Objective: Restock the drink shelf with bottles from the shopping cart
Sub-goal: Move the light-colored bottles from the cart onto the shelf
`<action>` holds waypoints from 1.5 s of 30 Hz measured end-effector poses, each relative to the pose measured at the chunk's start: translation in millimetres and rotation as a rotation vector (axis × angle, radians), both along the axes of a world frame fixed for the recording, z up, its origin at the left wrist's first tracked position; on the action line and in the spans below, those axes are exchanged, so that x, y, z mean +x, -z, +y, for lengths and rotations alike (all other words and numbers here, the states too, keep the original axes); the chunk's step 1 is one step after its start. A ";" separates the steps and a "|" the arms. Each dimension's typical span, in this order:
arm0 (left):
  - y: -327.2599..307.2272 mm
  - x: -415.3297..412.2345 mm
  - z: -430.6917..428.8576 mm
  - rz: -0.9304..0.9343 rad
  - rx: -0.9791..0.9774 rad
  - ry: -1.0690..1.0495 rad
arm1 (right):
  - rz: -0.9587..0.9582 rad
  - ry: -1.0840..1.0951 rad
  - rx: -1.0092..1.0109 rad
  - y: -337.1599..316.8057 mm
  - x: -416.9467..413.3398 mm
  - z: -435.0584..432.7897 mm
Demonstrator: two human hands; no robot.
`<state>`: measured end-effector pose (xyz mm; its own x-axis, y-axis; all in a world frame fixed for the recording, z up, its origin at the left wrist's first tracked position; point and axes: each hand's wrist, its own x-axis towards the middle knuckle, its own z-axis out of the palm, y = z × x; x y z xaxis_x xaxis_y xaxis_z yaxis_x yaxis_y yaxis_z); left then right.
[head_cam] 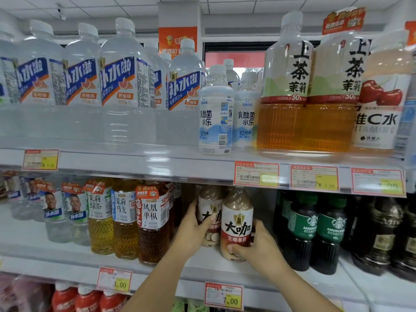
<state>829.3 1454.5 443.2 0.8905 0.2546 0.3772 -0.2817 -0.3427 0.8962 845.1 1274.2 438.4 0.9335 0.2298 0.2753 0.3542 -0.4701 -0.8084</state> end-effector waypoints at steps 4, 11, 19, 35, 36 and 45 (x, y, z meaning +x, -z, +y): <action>3.2 -4.0 17.4 0.019 -0.121 0.028 | -0.012 0.006 0.013 1.1 5.0 6.3; 10.2 -0.9 8.2 0.065 0.042 -0.147 | -0.062 0.070 0.017 0.7 12.6 29.2; 13.3 5.0 9.6 0.048 0.042 -0.078 | -0.121 0.102 -0.008 -0.5 16.0 37.3; 5.8 -28.2 -1.2 0.005 0.196 -0.213 | -0.120 0.143 -0.172 -5.7 -12.0 22.8; 6.8 -50.3 -3.3 -0.079 0.227 -0.215 | -0.230 0.173 -0.185 -3.4 -25.3 22.3; 174.8 -234.3 55.0 -0.091 0.331 -0.454 | -0.455 -0.563 -0.272 141.8 -166.3 94.1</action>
